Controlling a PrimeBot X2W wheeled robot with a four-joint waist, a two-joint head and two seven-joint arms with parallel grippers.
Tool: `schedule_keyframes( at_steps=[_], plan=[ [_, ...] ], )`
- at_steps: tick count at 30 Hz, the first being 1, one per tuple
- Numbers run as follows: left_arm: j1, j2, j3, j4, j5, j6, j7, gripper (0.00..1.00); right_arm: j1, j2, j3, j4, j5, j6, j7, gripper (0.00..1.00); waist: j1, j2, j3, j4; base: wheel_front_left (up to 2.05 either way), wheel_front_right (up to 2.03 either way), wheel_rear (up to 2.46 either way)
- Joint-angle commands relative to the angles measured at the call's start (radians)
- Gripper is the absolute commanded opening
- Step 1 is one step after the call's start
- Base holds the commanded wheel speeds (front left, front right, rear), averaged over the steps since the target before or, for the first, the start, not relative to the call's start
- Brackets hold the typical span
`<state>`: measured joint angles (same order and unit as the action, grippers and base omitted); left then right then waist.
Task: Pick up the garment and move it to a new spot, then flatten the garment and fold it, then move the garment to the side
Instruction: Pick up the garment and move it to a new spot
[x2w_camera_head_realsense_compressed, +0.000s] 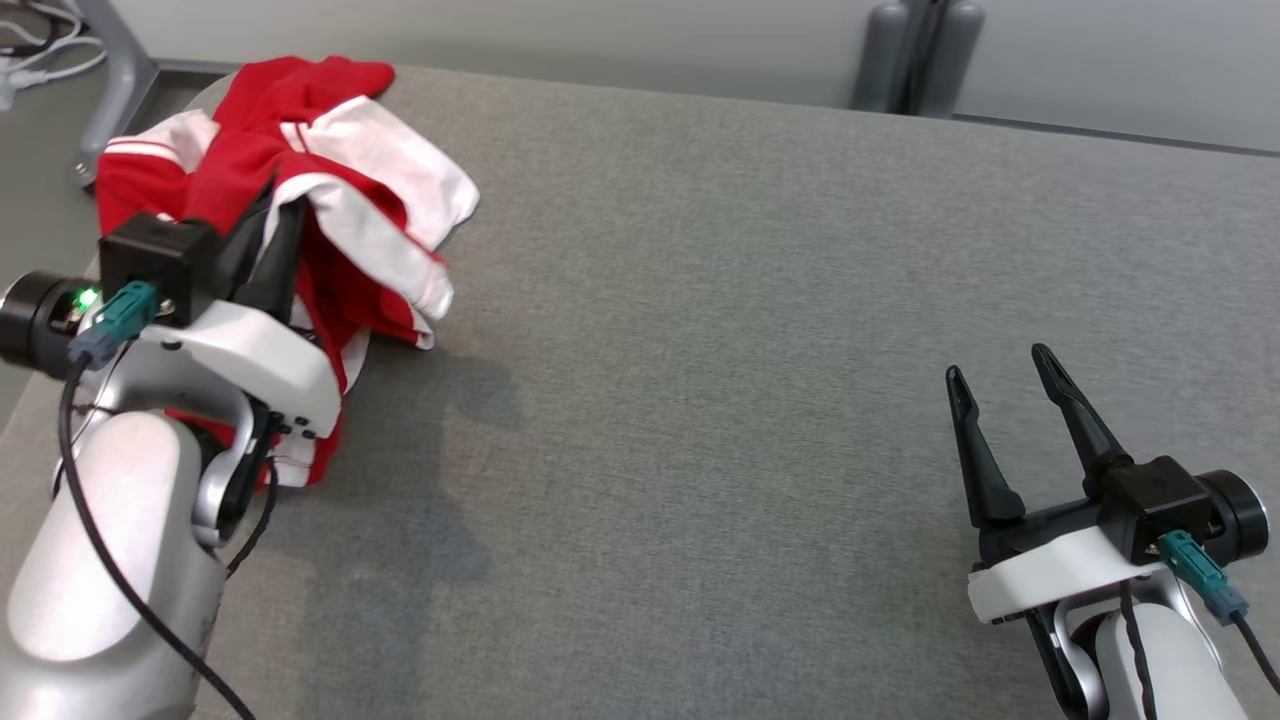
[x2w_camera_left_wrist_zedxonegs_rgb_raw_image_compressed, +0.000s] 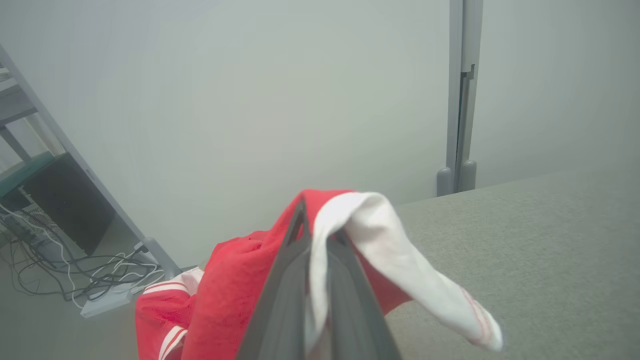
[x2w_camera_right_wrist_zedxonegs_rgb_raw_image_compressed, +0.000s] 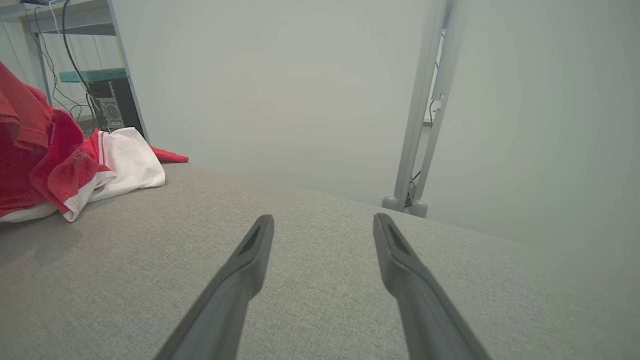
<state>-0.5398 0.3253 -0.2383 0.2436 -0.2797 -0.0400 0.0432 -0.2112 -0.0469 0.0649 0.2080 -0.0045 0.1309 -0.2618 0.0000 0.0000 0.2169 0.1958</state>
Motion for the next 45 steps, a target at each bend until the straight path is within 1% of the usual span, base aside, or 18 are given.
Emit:
schedule_keyframes(
  at_steps=[1, 7, 11, 18, 19, 24, 27, 34, 38, 42, 44, 45],
  plan=[
    [-0.019, -0.003, -0.009, -0.010, 0.008, -0.002, 0.006, 0.00, 0.010, -0.007, -0.003, 0.000, 0.009, 0.000, -0.006, 1.00, 0.0000, 0.0000, -0.020, -0.027, 0.00, 0.00, 0.00],
    [-0.077, -0.042, -0.072, -0.022, 0.029, -0.013, 0.038, 0.00, 0.017, -0.006, -0.002, -0.003, 0.028, 0.000, -0.006, 1.00, 0.0000, 0.0000, -0.041, -0.103, 0.00, 0.00, 0.00],
    [-0.116, -0.097, -0.127, 0.002, 0.038, -0.023, 0.038, 0.00, 0.018, -0.007, -0.010, -0.008, 0.035, 0.000, -0.006, 1.00, 0.0000, 0.0000, -0.040, -0.157, 0.00, 0.00, 0.00],
    [-0.189, -0.200, -0.236, 0.098, 0.055, -0.048, 0.016, 0.00, 0.004, -0.007, -0.007, -0.016, 0.049, 0.000, -0.006, 1.00, 0.0000, 0.0000, -0.019, -0.273, 0.00, 0.00, 0.00],
    [-0.189, -0.200, -0.236, 0.098, 0.055, -0.048, 0.016, 0.00, 0.004, -0.007, -0.007, -0.016, 0.049, 0.000, -0.006, 1.00, 0.0000, 0.0000, -0.019, -0.273, 0.00, 0.00, 0.00],
    [-0.236, -0.244, -0.320, 0.194, 0.059, -0.064, -0.006, 0.00, -0.008, -0.006, -0.002, -0.018, 0.060, 0.000, -0.006, 1.00, 0.0000, 0.0000, 0.002, -0.361, 0.00, 0.00, 0.00],
    [-0.257, -0.261, -0.370, 0.244, 0.053, -0.071, -0.025, 0.00, -0.012, -0.006, 0.004, -0.024, 0.069, 0.000, -0.006, 1.00, 0.0000, 0.0000, 0.016, -0.410, 0.00, 0.00, 0.00],
    [-0.280, -0.272, -0.492, 0.338, 0.001, -0.078, -0.061, 0.00, -0.023, -0.006, 0.017, -0.030, 0.090, 0.000, -0.006, 1.00, 0.0000, 0.0000, 0.042, -0.487, 0.00, 0.00, 0.00],
    [-0.288, -0.271, -0.555, 0.406, -0.040, -0.065, -0.067, 0.00, -0.034, -0.006, 0.033, -0.029, 0.103, 0.000, -0.006, 1.00, 0.0000, 0.0000, 0.056, -0.521, 0.00, 0.00, 0.00],
    [-0.300, -0.272, -0.599, 0.488, -0.068, -0.046, -0.085, 0.00, -0.043, -0.006, 0.041, -0.030, 0.113, 0.000, -0.006, 1.00, 0.0000, 0.0000, 0.067, -0.539, 0.00, 0.00, 0.00],
    [-0.307, -0.272, -0.621, 0.520, -0.077, -0.040, -0.100, 0.49, -0.044, -0.006, 0.040, -0.029, 0.114, 0.000, -0.006, 1.00, 0.0000, 0.0000, 0.071, -0.539, 0.00, 0.00, 0.00],
    [-0.311, -0.272, -0.632, 0.530, -0.086, -0.039, -0.106, 0.83, -0.043, -0.006, 0.036, -0.029, 0.114, 0.000, -0.006, 1.00, 0.0000, 0.0000, 0.072, -0.536, 0.00, 0.00, 0.00]
  ],
)
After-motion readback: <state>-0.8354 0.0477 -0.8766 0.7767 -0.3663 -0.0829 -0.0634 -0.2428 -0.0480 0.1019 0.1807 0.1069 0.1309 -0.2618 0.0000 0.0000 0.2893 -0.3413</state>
